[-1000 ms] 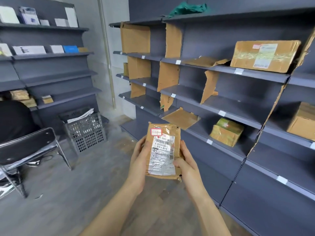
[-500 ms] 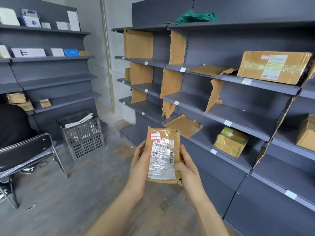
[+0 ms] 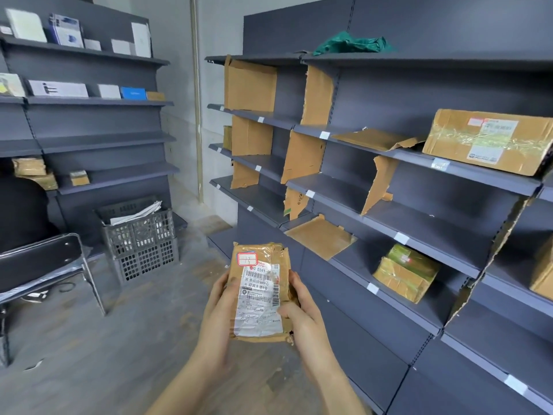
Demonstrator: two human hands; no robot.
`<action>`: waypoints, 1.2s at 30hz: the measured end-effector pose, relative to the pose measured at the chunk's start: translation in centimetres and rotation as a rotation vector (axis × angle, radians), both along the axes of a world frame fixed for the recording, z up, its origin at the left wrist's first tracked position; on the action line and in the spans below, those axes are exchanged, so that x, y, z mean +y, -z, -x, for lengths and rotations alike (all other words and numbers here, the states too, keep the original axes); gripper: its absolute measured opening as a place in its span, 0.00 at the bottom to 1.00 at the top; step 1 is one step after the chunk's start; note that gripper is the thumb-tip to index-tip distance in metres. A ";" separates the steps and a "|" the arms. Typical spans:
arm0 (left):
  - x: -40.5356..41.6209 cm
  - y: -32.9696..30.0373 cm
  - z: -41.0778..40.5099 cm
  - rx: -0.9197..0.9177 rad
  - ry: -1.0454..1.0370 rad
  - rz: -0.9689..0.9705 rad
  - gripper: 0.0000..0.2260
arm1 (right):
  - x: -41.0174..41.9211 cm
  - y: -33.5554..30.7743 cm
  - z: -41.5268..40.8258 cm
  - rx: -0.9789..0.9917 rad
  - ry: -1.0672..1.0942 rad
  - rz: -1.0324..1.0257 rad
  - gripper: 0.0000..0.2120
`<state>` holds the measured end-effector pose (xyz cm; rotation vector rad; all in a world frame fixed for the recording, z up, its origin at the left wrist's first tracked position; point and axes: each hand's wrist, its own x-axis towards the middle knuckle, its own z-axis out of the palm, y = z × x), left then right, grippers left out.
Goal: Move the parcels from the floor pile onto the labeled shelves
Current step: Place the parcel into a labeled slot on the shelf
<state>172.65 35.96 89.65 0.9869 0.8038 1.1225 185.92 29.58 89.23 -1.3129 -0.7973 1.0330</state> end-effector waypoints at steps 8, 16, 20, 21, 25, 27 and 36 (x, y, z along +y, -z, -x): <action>6.1 2.7 2.9 -0.010 0.051 -0.054 0.17 | 6.9 1.5 2.8 0.004 -0.112 0.036 0.37; 17.0 3.7 5.2 -0.022 0.011 -0.073 0.18 | 19.0 1.9 4.8 -0.045 -0.157 0.116 0.36; 24.5 3.0 6.9 -0.025 -0.016 -0.016 0.18 | 26.3 0.8 6.7 -0.114 -0.139 0.130 0.28; 26.5 2.7 7.3 -0.016 -0.015 -0.019 0.18 | 28.0 0.3 7.2 -0.121 -0.151 0.129 0.27; 33.4 1.8 9.0 -0.003 -0.028 -0.032 0.18 | 34.5 -1.0 8.4 -0.119 -0.184 0.110 0.27; 36.0 1.8 9.5 -0.004 -0.052 -0.015 0.18 | 37.2 -1.1 8.8 -0.113 -0.199 0.096 0.27; 46.9 4.1 9.2 0.040 -0.171 0.098 0.17 | 49.4 2.1 8.5 -0.063 -0.208 0.118 0.28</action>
